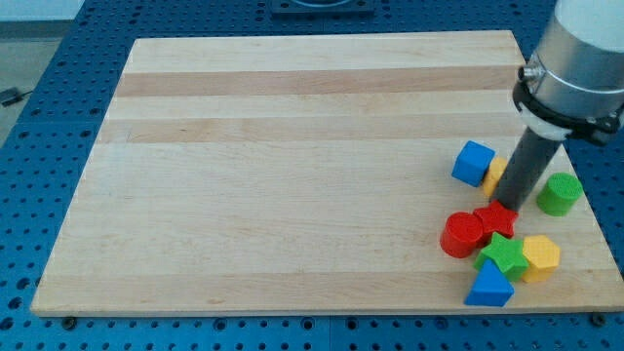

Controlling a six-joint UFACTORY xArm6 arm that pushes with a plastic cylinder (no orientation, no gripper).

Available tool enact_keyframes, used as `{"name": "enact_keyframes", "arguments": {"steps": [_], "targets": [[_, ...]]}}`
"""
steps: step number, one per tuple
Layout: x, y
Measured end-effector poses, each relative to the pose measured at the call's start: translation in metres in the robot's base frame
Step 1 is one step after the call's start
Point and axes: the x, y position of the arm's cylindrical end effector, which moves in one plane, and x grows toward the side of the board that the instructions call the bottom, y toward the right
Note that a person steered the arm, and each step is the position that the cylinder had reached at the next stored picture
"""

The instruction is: Push the yellow heart towards the top center of the board

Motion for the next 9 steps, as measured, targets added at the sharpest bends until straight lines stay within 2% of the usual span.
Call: {"name": "enact_keyframes", "arguments": {"steps": [1,4,5,7,9], "targets": [[-0.029,0.006],[-0.052,0.060],[-0.057,0.017],[-0.125,0.016],[-0.174,0.012]]}}
